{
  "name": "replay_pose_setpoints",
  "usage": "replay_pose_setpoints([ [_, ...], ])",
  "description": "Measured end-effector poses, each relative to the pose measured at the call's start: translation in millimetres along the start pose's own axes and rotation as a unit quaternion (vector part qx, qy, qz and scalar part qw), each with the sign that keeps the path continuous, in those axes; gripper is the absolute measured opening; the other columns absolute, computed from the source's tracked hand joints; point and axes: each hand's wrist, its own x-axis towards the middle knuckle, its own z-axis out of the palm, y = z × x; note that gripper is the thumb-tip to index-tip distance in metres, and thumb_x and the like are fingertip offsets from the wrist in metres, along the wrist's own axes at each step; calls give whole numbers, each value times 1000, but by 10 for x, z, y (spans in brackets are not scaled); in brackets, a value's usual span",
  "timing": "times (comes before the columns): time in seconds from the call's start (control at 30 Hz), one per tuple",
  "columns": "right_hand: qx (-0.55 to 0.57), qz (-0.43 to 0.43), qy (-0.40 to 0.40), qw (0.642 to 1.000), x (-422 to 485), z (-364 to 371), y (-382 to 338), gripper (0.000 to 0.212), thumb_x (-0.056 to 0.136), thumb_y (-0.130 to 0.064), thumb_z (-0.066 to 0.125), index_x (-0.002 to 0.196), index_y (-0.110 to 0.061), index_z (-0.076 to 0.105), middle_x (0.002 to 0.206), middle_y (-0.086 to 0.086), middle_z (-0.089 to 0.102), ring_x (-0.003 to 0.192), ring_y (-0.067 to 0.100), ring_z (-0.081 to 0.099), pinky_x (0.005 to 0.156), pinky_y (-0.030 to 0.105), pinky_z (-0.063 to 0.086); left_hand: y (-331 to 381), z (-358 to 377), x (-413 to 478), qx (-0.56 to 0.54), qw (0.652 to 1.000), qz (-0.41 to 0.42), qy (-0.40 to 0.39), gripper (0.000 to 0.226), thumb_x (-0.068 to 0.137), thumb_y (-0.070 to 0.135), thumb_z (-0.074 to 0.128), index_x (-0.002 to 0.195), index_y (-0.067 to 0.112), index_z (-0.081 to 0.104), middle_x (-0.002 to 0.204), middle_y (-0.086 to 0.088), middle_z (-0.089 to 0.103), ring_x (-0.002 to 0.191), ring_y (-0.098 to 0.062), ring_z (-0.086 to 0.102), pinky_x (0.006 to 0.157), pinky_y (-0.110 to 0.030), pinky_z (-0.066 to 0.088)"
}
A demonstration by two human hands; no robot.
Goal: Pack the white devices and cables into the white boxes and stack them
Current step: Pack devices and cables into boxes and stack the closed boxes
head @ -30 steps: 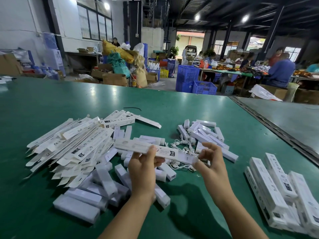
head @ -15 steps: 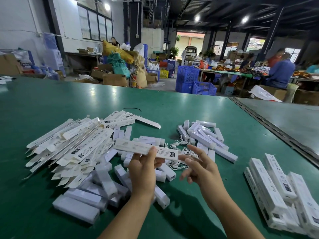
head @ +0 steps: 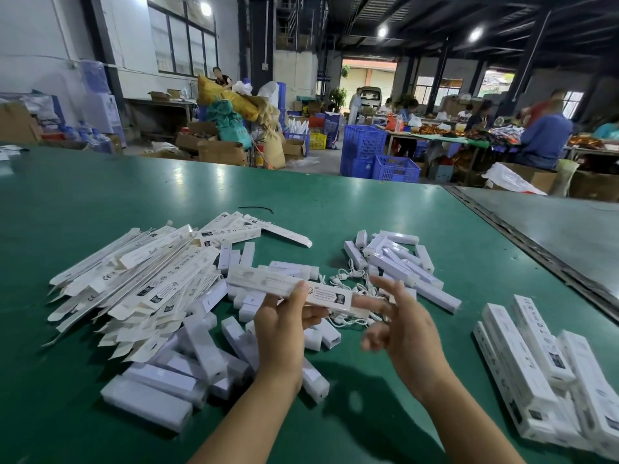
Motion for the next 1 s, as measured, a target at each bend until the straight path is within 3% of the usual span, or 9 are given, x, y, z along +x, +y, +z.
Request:
replay_pose_setpoints([
  [0.03, -83, -43, 74, 993, 25, -35, 29, 43, 87, -56, 59, 114, -23, 63, 94, 4, 74, 53, 16, 61, 49, 24, 46, 4, -12, 20, -8, 1000, -2, 14, 8, 97, 17, 60, 98, 12, 67, 83, -11, 77, 65, -22, 73, 55, -24, 55],
  [0.1, -317, -99, 163, 929, 96, -154, 108, 19, 94, -36, 61, 106, -23, 66, 90, -4, 71, 71, 9, 64, 63, 20, 48, 6, -38, 58, -17, 999, -6, 40, 8, 97, 19, 61, 99, 12, 66, 81, -10, 77, 63, -20, 72, 54, -23, 54],
  [0.2, -599, -31, 96, 794, 199, -316, 267, 34, 94, -37, 61, 123, -21, 63, 119, -3, 59, 114, 19, 51, 92, 28, 40, -4, -46, 89, -21, 998, -11, 56, 10, 96, 21, 62, 100, 12, 66, 79, -9, 77, 62, -20, 73, 53, -22, 54],
  [0.3, -679, 17, 79, 730, 252, -341, 321, 42, 93, -49, 56, 130, -28, 60, 134, -1, 51, 122, 24, 39, 99, 34, 38, -12, -46, 90, -18, 998, -9, 53, 9, 97, 20, 62, 99, 13, 65, 78, -8, 77, 61, -18, 73, 52, -21, 54],
  [0.5, -684, -6, 111, 721, 269, -288, 292, 23, 92, -44, 60, 107, -32, 73, 121, -6, 56, 113, 20, 46, 89, 34, 43, -24, -58, 91, -11, 999, -8, 50, 8, 97, 21, 61, 100, 15, 65, 79, -7, 77, 61, -18, 73, 53, -21, 54],
  [0.6, -646, -16, 132, 751, 251, -289, 271, 18, 94, -32, 59, 96, -25, 76, 116, -5, 62, 100, 19, 56, 78, 31, 47, -19, -59, 91, -12, 998, -7, 54, 8, 97, 21, 62, 100, 15, 65, 79, -6, 77, 61, -17, 72, 52, -21, 54],
  [0.73, -642, 17, 112, 758, 233, -329, 249, 20, 88, -42, 67, 97, -25, 72, 107, -3, 62, 99, 19, 58, 73, 29, 42, -13, -55, 96, -21, 998, -11, 60, 4, 96, 18, 62, 97, 16, 65, 75, -5, 76, 57, -16, 71, 50, -21, 53],
  [0.93, -636, 20, 133, 760, 230, -425, 242, 11, 88, -19, 62, 93, -23, 71, 97, -1, 71, 91, 21, 61, 71, 31, 50, -12, -62, 117, -25, 998, -15, 61, 4, 96, 16, 63, 96, 14, 66, 75, -6, 76, 57, -18, 71, 50, -22, 54],
  [1.0, -635, 2, 128, 762, 232, -424, 257, 14, 91, -33, 63, 99, -25, 71, 100, -2, 69, 94, 21, 61, 71, 31, 49, -16, -59, 119, -24, 998, -17, 60, 4, 96, 16, 63, 97, 13, 66, 76, -7, 76, 57, -18, 71, 50, -22, 54],
])
